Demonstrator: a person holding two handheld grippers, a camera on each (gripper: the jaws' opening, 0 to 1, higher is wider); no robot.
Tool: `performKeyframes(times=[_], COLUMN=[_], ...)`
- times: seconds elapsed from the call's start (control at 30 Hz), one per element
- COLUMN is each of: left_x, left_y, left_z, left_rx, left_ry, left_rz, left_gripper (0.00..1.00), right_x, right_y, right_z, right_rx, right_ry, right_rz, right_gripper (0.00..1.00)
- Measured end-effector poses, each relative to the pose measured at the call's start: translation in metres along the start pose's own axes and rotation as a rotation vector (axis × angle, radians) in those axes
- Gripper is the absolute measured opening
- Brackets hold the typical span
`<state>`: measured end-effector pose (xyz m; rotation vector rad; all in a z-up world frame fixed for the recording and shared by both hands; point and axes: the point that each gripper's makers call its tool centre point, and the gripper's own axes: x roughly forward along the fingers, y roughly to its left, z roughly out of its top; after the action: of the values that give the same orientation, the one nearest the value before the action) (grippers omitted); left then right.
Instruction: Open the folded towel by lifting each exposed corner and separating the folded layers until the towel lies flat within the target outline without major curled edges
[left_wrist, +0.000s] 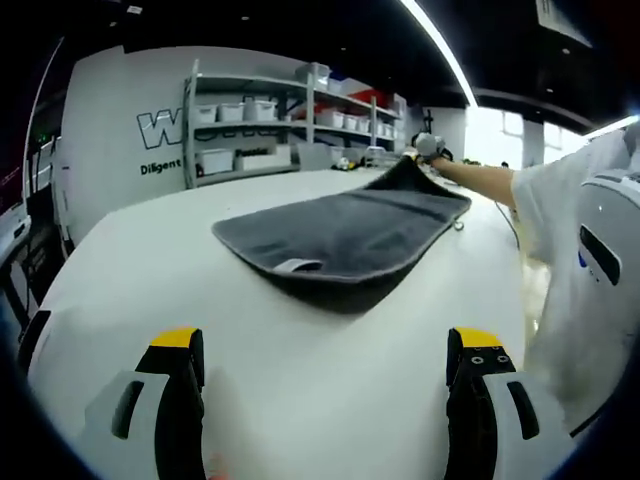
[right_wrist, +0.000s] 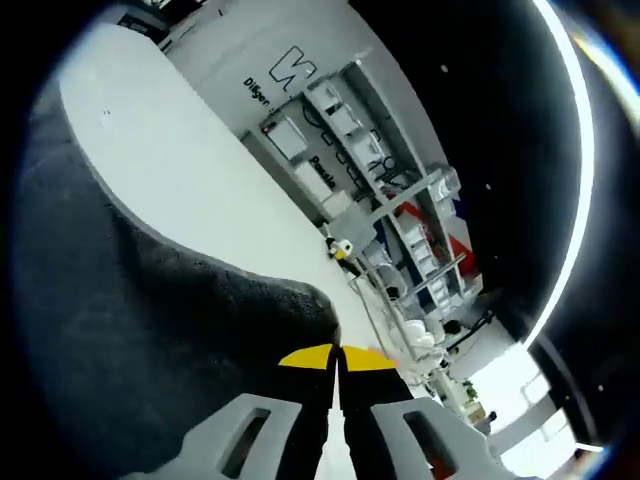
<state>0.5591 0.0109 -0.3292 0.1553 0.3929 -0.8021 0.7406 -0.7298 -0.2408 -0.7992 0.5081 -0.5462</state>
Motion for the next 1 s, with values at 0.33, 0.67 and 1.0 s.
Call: performKeyframes(times=[0.33,0.67,1.0], left_x=[0.001,-0.007,-0.012], left_y=[-0.002,-0.020,-0.030], left_z=[0.004,0.017,0.014], left_rx=[0.003,0.037,0.058], left_ry=[0.009,-0.050,-0.059], left_rz=[0.006,-0.061,-0.093], left_gripper=[0.99,0.99,0.99], right_x=[-0.014,-0.185,-0.316], right_y=[0.011,-0.003,0.069], right_z=[-0.028,-0.038,-0.160], right_rx=[0.571,0.684,0.621], right_ry=[-0.127,-0.312,-0.148], right_rz=[0.170,0.342,0.428], right_gripper=[0.33,0.74,0.99])
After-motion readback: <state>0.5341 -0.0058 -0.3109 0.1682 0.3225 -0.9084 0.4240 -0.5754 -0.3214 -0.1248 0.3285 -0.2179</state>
